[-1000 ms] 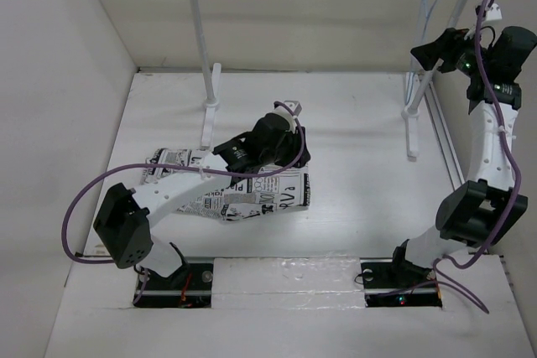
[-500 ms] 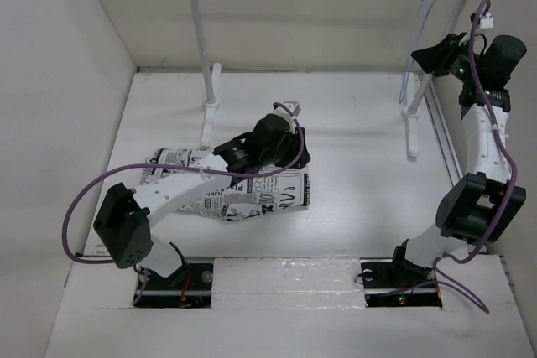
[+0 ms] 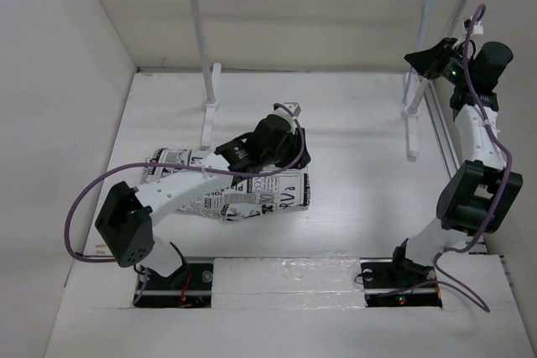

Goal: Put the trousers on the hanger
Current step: Pick up the hanger from the clothesline, then place the trousers on the hanger.

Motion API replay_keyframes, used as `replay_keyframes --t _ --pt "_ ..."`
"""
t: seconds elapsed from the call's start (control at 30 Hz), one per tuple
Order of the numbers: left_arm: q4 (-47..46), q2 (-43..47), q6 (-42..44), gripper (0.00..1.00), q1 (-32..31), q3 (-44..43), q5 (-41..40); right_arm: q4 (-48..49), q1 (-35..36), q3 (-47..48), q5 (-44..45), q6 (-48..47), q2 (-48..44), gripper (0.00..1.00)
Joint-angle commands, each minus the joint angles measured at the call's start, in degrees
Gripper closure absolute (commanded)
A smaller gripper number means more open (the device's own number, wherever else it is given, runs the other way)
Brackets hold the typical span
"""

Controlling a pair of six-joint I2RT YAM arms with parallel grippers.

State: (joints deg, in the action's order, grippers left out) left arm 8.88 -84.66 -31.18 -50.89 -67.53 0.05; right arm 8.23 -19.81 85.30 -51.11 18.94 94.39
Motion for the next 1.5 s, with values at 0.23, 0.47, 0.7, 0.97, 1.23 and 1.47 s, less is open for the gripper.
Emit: replay_keyframes --t 0.23,0.47,0.7,0.97,1.23,1.47 --pt "1.66 -0.06 0.41 0.55 1.32 -5.67 3.28 15.23 0.83 0.22 -3.82 8.13 -1.4 1.0" --pt "6.14 -0.5 2.35 0.46 1.32 -17.27 4.16 16.64 0.83 -1.44 -4.87 9.19 -5.97 1.0" --pt "6.05 -2.08 3.92 0.43 1.32 -28.51 6.09 14.63 3.38 -11.63 -5.93 7.17 -10.54 1.0" --pt "1.41 -6.3 4.02 0.43 0.27 -35.83 6.02 3.74 7.68 -23.14 -4.18 -2.5 -18.17 1.0" --pt "-6.42 -11.74 2.35 0.48 0.27 -31.61 -3.04 -0.31 19.7 -36.77 6.88 -1.36 -25.74 1.0" --pt "-5.64 -17.9 1.12 0.5 -0.79 -34.51 -11.21 -2.6 27.45 -38.54 14.63 -1.62 -28.3 1.0"
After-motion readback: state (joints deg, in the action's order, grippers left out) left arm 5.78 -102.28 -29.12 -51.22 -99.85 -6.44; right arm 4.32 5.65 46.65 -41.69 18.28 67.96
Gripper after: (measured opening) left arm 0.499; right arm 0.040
